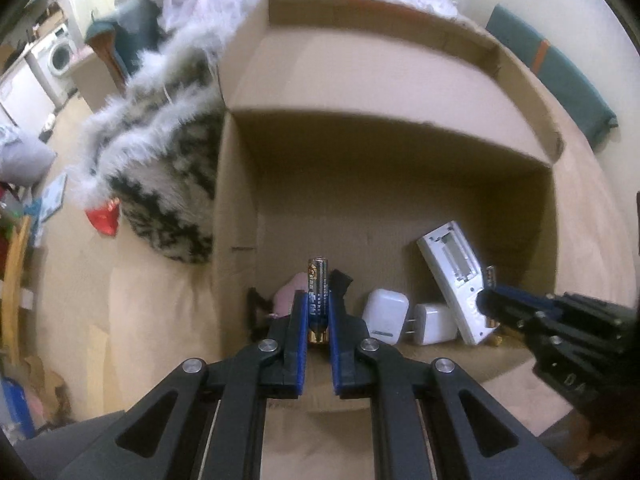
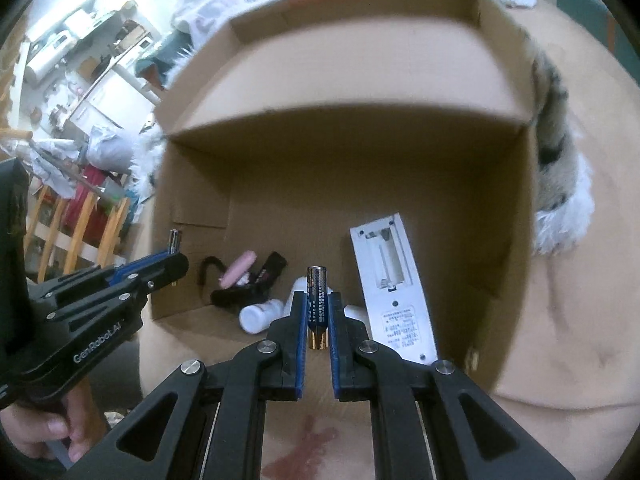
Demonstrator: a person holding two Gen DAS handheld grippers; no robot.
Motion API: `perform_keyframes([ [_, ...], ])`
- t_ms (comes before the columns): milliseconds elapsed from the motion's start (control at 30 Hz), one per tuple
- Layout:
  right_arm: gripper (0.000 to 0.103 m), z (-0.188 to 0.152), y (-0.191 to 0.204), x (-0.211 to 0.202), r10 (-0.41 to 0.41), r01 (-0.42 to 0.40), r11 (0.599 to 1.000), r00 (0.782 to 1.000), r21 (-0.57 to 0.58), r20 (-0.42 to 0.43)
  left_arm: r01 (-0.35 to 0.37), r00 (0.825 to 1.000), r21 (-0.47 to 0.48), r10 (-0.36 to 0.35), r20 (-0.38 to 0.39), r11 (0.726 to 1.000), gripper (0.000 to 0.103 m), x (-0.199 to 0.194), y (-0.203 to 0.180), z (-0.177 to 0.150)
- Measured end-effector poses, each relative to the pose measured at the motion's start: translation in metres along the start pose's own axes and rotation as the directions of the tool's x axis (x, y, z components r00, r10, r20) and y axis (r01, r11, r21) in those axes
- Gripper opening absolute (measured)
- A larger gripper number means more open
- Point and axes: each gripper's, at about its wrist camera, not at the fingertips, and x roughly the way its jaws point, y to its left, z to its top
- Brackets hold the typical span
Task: Organize rigid objects
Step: 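Lower both AA batteries into the box and open both grippers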
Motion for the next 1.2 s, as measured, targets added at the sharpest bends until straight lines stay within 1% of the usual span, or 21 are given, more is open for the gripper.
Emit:
perform_keyframes([
  [100,0.011,-0.006,-0.007,0.020,0.007,-0.007,1.000,1.000,0.020,-0.024,0.003,1.000,-0.014,-0.003,-0.031,1.000,0.009,0.020,0.004,-0.002],
  [167,0.011,-0.009,-0.006,0.031,-0.007,0.008,1.000,0.999,0.009,-0.043,-0.002,0.999,-0.017,0.002,-0.042,1.000,0.009,0.030,0.005,-0.003],
  [267,0.011,-0.010,-0.002,0.040,-0.013,0.012,1.000,0.998,-0.018,-0.061,0.002,0.999,-0.009,-0.002,-0.045,1.000,0.009,0.035,0.001,-0.004],
  [367,0.011,-0.008,-0.001,0.046,-0.021,0.019,1.000,0.997,-0.021,-0.076,-0.003,0.999,-0.005,0.003,-0.042,1.000,0.009,0.036,-0.003,-0.004],
  [500,0.011,-0.006,-0.003,0.050,-0.029,0.028,1.000,0.996,-0.006,-0.088,-0.019,0.999,0.019,0.020,-0.037,1.000,0.009,0.040,-0.008,-0.006],
  [767,0.011,-0.003,-0.004,0.056,-0.034,0.035,0.999,0.994,0.006,-0.102,-0.012,0.997,0.008,0.013,-0.077,1.000,0.009,0.051,-0.011,-0.013],
  [900,0.011,-0.003,-0.004,0.054,-0.009,0.010,1.000,0.996,0.009,-0.090,-0.018,0.998,0.015,0.019,-0.064,1.000,0.009,0.050,-0.011,-0.013],
  [967,0.011,-0.001,-0.004,0.050,0.004,-0.002,1.000,0.997,0.014,-0.077,-0.016,0.997,0.020,0.017,-0.069,1.000,0.011,0.051,-0.011,-0.011],
  [1000,0.011,0.000,-0.004,0.047,0.018,-0.017,1.000,0.998,0.013,-0.068,-0.010,0.997,0.022,0.011,-0.070,1.000,0.017,0.052,-0.010,-0.011],
  [1033,0.012,0.001,-0.003,0.044,0.031,-0.031,1.000,0.998,0.007,-0.058,-0.009,0.998,0.025,0.011,-0.068,1.000,0.026,0.051,-0.010,-0.011],
  [1067,0.015,0.002,-0.002,0.041,0.033,-0.033,0.999,0.998,0.002,-0.048,-0.017,0.998,0.027,0.018,-0.063,1.000,0.033,0.048,-0.010,-0.011],
  [1100,0.019,0.004,-0.003,0.038,0.030,-0.030,1.000,0.999,0.002,-0.037,-0.028,0.998,0.026,0.030,-0.051,0.999,0.048,0.046,-0.010,-0.011],
  [1133,0.029,0.004,-0.004,0.036,0.031,-0.031,0.999,0.999,0.007,-0.030,-0.032,0.999,0.024,0.033,-0.040,0.999,0.062,0.045,-0.010,-0.011],
  [1167,0.037,0.005,-0.005,0.035,0.036,-0.035,0.999,0.999,0.015,-0.027,-0.036,0.999,0.022,0.037,-0.028,0.999,0.063,0.043,-0.009,-0.011],
  [1200,0.041,0.005,-0.006,0.035,0.037,-0.037,0.999,0.999,0.022,-0.024,-0.046,0.999,0.019,0.046,-0.019,0.999,0.063,0.042,-0.008,-0.010],
])
